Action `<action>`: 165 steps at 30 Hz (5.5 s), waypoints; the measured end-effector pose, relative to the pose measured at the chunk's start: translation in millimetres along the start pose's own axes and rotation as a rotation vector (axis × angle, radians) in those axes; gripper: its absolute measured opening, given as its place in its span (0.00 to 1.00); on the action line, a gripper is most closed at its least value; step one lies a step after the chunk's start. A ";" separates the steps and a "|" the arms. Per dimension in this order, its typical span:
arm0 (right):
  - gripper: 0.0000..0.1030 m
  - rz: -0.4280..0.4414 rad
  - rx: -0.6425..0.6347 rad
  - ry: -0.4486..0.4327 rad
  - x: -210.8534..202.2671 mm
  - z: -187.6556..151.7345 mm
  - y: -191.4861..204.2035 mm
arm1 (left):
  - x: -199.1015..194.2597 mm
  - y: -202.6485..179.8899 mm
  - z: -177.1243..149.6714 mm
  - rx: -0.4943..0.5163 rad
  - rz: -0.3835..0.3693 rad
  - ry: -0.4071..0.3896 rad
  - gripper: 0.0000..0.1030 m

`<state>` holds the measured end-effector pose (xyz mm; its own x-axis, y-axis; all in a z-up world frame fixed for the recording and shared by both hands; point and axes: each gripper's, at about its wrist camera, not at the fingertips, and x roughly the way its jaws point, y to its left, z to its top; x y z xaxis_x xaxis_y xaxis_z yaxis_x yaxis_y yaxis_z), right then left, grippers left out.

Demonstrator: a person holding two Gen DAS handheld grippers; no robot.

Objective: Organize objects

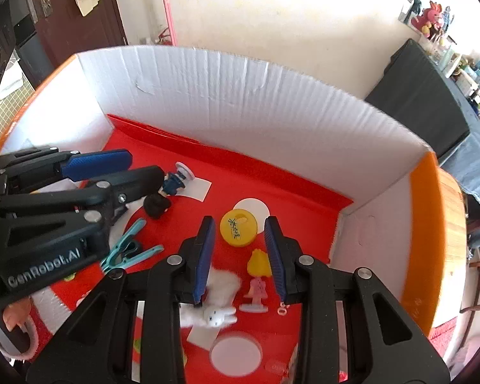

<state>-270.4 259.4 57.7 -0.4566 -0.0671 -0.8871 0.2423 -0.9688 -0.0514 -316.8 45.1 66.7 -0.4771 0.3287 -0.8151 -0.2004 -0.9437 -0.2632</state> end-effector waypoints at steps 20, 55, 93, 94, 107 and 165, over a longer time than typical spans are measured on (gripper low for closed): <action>0.60 -0.019 0.041 -0.332 -113.3 -51.1 18.3 | -125.9 -8.9 -47.6 0.095 0.046 -0.300 0.59; 0.83 -0.046 0.203 -0.378 -63.7 -126.7 17.2 | -88.6 -2.6 -137.2 0.091 0.180 -0.301 0.96; 0.83 -0.056 0.191 -0.338 -54.8 -128.8 19.0 | -82.6 1.1 -137.4 0.080 0.154 -0.271 0.96; 0.83 -0.056 0.190 -0.338 -54.7 -128.8 18.9 | -82.7 1.1 -137.6 0.080 0.154 -0.271 0.96; 0.83 -0.056 0.189 -0.337 -54.6 -129.4 18.4 | -84.6 2.3 -138.0 0.081 0.154 -0.271 0.96; 0.87 -0.044 0.184 -0.381 -87.7 -160.1 30.2 | -120.4 -8.7 -163.9 0.096 0.149 -0.318 0.99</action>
<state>-86.0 274.1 60.5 -0.7556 -0.0742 -0.6508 0.0738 -0.9969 0.0280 -117.4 7.6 82.5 -0.7464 0.1977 -0.6355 -0.1809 -0.9792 -0.0922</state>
